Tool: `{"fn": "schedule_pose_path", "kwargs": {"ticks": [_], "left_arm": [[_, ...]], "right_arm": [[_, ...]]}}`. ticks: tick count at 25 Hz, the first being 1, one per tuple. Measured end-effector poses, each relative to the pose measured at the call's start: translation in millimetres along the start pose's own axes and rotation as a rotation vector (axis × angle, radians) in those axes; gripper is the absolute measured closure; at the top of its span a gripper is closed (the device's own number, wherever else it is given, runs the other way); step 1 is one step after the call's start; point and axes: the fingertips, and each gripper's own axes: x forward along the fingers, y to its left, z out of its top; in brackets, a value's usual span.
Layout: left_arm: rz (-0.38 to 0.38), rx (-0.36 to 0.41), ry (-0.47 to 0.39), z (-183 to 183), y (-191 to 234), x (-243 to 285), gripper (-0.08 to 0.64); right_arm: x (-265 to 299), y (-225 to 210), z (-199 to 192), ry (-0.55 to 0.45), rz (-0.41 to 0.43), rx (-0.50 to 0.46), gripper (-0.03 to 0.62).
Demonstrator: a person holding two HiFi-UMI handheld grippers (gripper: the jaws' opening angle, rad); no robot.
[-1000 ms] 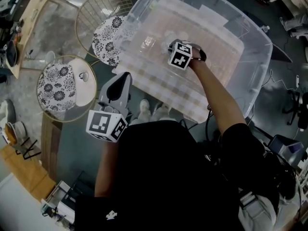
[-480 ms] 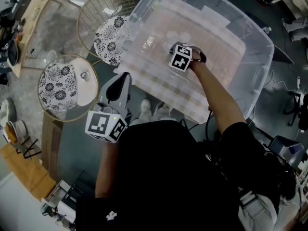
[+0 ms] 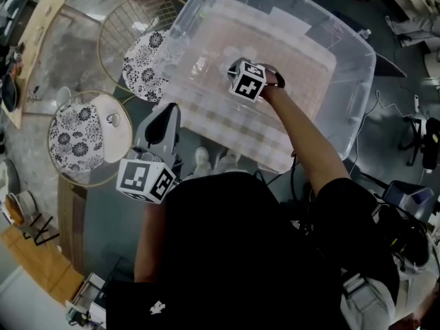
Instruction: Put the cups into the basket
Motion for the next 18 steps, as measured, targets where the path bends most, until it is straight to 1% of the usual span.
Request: {"fn": "schedule_pose_path", "kwargs": {"ticks": [4, 6, 7, 12, 14, 18], "left_arm": [[-0.028, 0.003, -0.014, 4.4, -2.9, 1.1, 0.555], [-0.043, 0.006, -0.02, 7.1, -4.2, 1.5, 0.555], [-0.05, 0.006, -0.023, 8.4, -4.7, 1.4, 0.555], [-0.088, 0.018, -0.033, 10.9, -7.0, 0.9, 0.555], [-0.104, 0.027, -0.035, 11.9, -8.1, 0.8, 0.555], [-0.149, 0.04, -0.044, 17.7, -15.1, 1.2, 0.555]], "right_arm": [[-29.1, -7.3, 14.9, -0.045, -0.053, 0.018, 0.56], [-49.0, -12.9, 22.7, -0.079, -0.097, 0.03, 0.579], [-60.9, -16.2, 27.8, -0.102, -0.124, 0.039, 0.589], [-131.0, -27.6, 54.2, -0.246, -0.26, 0.094, 0.589], [-160.1, -26.1, 65.3, -0.319, -0.302, 0.132, 0.591], [-211.9, -10.9, 81.1, -0.485, -0.35, 0.275, 0.591]]}}
